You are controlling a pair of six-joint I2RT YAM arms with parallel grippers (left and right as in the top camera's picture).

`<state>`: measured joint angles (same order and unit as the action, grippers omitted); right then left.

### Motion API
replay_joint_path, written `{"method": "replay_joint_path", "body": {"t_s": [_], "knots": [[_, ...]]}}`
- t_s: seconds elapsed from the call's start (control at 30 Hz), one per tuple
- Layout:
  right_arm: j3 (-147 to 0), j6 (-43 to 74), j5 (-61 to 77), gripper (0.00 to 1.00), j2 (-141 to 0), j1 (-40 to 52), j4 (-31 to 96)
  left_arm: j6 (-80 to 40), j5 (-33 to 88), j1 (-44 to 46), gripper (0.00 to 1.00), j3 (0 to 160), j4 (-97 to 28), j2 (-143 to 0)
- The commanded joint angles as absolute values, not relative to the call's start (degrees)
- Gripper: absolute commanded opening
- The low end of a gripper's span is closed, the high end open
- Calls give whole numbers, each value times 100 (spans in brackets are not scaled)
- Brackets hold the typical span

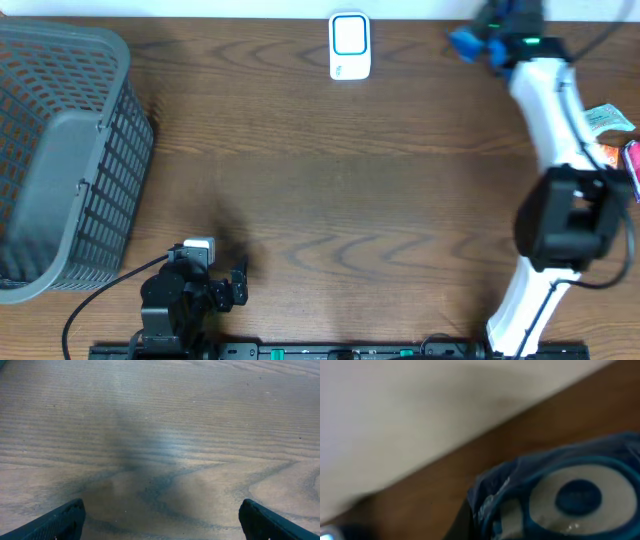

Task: Scan the item barcode
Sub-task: 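Carry the Oreo pack right and release it on the pile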

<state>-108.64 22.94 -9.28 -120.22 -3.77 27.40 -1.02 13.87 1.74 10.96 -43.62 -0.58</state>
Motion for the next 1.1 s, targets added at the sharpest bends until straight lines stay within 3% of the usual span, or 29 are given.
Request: {"method": "replay_joint_path", "body": {"t_s": [0.0,0.27,0.33,0.37,0.4,0.43,0.53,0.6,0.8,1.07], "knots": [[-10897,1256,-1608,1,-11939,-972,3441,-3,1455,196,98,1072,-4475,-23],[-10890,1168,-1900,2,-12014,-2161,4206,-5,1455,196,98,1072,-4475,-23],[-10890,1170,-1896,8,-12031,-2355,4298,-5,1455,196,98,1072,-4475,-23],[-10888,1173,-1844,23,-12033,-2495,4381,-3,1455,196,98,1072,-4475,-23],[-10886,1173,-1809,31,-12036,-2536,4405,-5,1455,196,98,1072,-4475,-23],[-10881,1173,-1723,52,-12036,-2602,4451,-5,1455,196,98,1072,-4475,-23],[-10881,1170,-1640,71,-12033,-2670,4644,-5,1455,196,98,1072,-4475,-23],[-10884,1175,-1640,99,-12033,-2663,4766,-5,1455,196,98,1072,-4475,-23],[-10884,1765,-1638,99,-11666,-2641,5234,-5,1455,196,98,1072,-4475,-23],[-10862,2016,-351,99,-9957,-2598,6337,-5,1455,196,98,1072,-4475,-23]]}}
